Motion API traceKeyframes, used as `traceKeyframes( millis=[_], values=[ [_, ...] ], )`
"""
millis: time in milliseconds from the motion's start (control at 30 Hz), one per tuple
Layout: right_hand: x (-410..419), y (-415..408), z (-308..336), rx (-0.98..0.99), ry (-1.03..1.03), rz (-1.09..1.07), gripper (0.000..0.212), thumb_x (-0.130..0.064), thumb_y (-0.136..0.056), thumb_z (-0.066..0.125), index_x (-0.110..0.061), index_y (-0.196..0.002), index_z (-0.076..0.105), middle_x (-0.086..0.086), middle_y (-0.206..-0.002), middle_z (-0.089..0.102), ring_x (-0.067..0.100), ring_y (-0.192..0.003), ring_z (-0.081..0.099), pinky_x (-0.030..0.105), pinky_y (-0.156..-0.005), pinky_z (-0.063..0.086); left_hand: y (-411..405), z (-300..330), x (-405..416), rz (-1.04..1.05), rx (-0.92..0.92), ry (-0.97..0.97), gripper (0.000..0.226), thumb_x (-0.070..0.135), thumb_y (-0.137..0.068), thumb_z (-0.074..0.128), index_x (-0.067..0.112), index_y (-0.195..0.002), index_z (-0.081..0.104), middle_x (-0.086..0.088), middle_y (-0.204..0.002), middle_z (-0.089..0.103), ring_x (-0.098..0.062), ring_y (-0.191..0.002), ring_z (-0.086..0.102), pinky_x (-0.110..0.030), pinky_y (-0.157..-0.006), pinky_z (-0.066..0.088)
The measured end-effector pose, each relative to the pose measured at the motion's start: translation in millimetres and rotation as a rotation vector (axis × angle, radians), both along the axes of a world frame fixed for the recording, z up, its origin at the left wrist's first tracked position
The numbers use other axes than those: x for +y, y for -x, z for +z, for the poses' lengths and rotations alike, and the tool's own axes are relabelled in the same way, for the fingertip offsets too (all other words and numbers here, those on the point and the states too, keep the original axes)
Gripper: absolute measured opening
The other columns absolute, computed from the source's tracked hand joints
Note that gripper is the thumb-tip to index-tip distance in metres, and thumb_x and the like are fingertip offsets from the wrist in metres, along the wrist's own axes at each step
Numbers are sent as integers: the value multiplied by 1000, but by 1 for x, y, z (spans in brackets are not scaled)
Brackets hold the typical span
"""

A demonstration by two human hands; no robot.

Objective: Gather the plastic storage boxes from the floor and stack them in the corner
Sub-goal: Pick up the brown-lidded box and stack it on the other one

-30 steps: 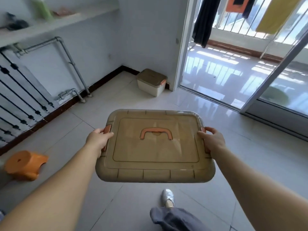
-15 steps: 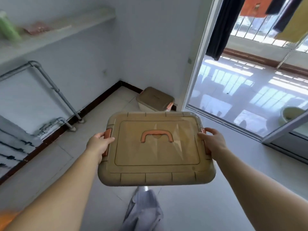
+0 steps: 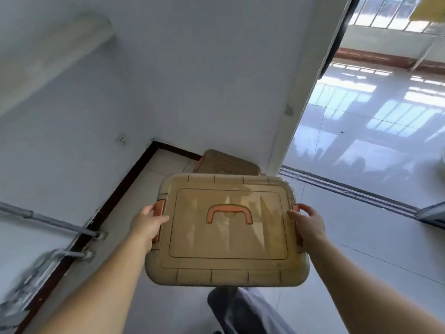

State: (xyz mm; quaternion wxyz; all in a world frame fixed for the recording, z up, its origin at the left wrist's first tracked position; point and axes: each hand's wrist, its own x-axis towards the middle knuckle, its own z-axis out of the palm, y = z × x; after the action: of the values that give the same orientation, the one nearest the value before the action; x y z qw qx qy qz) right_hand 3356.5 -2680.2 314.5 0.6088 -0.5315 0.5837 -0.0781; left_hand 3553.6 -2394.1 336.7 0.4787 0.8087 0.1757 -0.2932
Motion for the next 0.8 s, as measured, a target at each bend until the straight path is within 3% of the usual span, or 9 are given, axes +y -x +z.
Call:
traceKeyframes(
  millis=[100, 267, 500, 800],
  values=[
    [-11, -38, -11, -2, -9, -38, 46, -20, -89, 61, -20, -134, 49, 12, -127, 58, 26, -96, 57, 45, -85, 53, -34, -10, -23, 4, 30, -2, 65, 10, -85, 65, 25, -142, 39, -18, -131, 56, -35, -109, 58, -49, -93, 50],
    [-52, -133, -62, 49, -49, -147, 48, -21, -90, 60, -21, -135, 47, 12, -131, 57, 29, -103, 58, 45, -87, 52, -157, -62, -88, -77, 42, -73, 64, 8, -86, 64, 27, -142, 40, -16, -132, 56, -32, -107, 56, -42, -89, 47],
    [-83, -218, -153, 105, -70, -269, 47, -20, -92, 56, -24, -138, 43, 12, -133, 55, 31, -108, 57, 48, -88, 52, -285, -163, -167, -219, 59, -81, 63, 5, -88, 59, 27, -144, 37, -14, -138, 52, -34, -122, 52, -52, -104, 42],
    [-91, -273, -240, 144, -8, -351, 51, -16, -94, 53, -26, -141, 38, 10, -139, 50, 31, -116, 55, 46, -90, 51, -367, -264, -207, -367, 44, -57, 64, 10, -88, 62, 29, -144, 38, -9, -139, 53, -28, -120, 53, -45, -104, 44]
  ],
)
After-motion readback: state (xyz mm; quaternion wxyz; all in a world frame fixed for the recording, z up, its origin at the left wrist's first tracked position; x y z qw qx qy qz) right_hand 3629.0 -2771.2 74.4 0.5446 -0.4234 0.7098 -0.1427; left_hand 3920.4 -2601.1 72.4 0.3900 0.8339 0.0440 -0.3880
